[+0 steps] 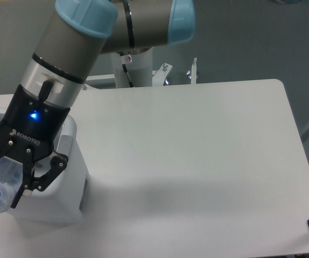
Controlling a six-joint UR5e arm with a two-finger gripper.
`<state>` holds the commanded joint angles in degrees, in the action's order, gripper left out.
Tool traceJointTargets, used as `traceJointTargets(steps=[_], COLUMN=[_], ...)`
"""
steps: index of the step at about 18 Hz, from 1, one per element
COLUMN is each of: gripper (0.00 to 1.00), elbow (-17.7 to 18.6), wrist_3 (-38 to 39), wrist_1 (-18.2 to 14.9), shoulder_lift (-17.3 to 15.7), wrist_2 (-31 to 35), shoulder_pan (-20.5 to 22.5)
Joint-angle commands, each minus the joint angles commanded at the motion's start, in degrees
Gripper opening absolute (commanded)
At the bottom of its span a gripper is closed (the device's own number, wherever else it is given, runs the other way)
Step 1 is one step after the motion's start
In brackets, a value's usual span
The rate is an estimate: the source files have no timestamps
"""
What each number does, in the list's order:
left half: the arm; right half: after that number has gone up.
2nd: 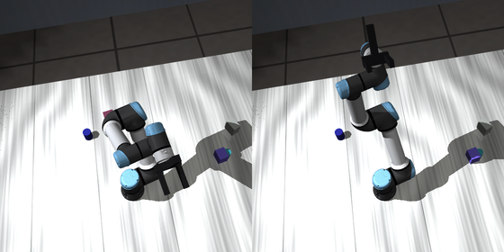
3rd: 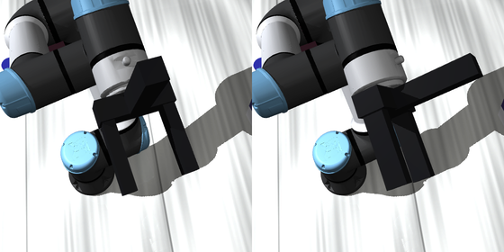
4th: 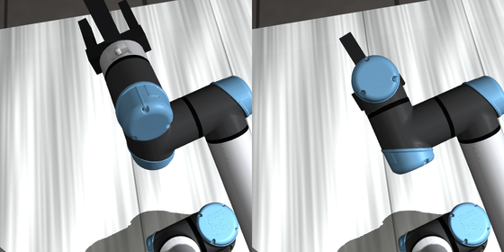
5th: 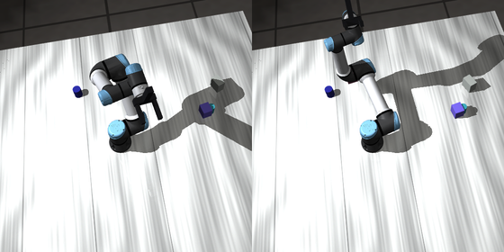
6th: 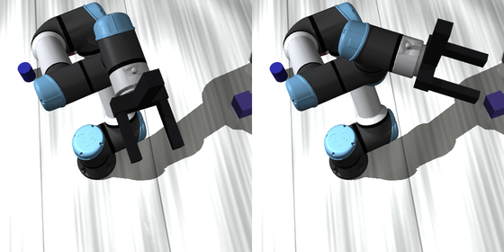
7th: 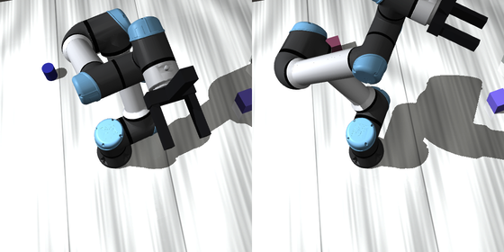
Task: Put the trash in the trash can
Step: 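Lower the bottle into the bin and open the gripper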
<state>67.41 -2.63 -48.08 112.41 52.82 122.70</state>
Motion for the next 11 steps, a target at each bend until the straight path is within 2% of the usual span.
traceJointTargets(steps=[3,5,7,8,11], gripper=[0.59,0.89,0.93,0.99,1.00], elbow=[0.80,0.97,1.59,1.76,1.59], wrist_3=[-0.80,-1.23,-1.76,-1.94,-2.11], wrist_1=[0.00,0.00,0.00,0.00,0.00], shoulder_lift=[-0.53,-0.88,-1.58,-1.76,-2.02], wrist_2=[0.09,0.17,0.35,0.44,0.44], shoulder_pan=[0.00,0.00,0.00,0.00,0.17])
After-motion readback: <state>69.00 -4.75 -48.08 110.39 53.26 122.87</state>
